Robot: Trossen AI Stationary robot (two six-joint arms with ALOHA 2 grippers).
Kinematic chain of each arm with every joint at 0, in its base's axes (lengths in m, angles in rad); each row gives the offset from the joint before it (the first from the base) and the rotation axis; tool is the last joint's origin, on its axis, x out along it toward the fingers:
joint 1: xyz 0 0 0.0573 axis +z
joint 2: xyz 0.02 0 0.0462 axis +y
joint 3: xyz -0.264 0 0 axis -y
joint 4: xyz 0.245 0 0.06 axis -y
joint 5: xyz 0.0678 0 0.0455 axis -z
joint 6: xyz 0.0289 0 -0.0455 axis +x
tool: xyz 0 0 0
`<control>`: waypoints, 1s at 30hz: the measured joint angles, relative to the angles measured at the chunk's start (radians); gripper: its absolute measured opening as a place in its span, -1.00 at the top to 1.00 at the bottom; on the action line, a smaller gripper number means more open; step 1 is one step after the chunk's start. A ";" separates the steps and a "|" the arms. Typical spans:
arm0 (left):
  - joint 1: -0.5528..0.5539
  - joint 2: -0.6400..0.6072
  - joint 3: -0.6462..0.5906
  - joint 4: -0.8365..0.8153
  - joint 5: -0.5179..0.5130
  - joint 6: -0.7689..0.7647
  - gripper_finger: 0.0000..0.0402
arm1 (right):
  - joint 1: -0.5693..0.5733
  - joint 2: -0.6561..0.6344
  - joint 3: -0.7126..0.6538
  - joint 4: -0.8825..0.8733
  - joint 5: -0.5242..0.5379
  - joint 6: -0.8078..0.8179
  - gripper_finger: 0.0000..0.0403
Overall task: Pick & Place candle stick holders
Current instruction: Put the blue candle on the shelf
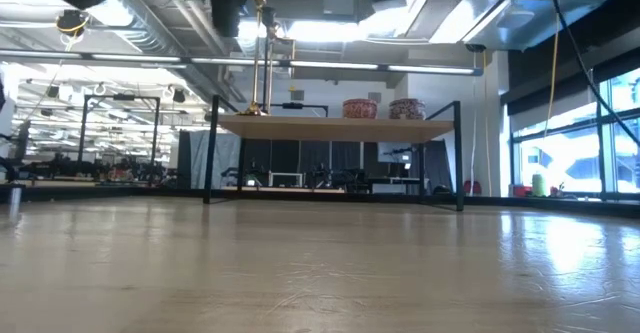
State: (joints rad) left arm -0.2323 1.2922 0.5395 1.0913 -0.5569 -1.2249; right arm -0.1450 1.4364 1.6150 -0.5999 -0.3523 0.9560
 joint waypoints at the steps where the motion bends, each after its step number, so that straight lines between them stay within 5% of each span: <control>1: 0.014 0.000 0.007 -0.004 0.019 0.006 -0.40 | 0.009 0.016 0.000 0.022 0.000 0.004 0.11; 22: 0.066 0.000 0.019 0.004 0.081 0.057 -0.40 | 0.028 0.115 0.000 0.162 -0.051 0.032 0.11; 30: 0.067 -0.002 0.022 0.147 0.119 0.175 -0.40 | 0.037 0.117 0.000 0.180 -0.048 0.052 0.11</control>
State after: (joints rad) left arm -0.1658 1.2906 0.5613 1.2388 -0.4383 -1.0498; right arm -0.1083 1.5531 1.6147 -0.4199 -0.4007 1.0077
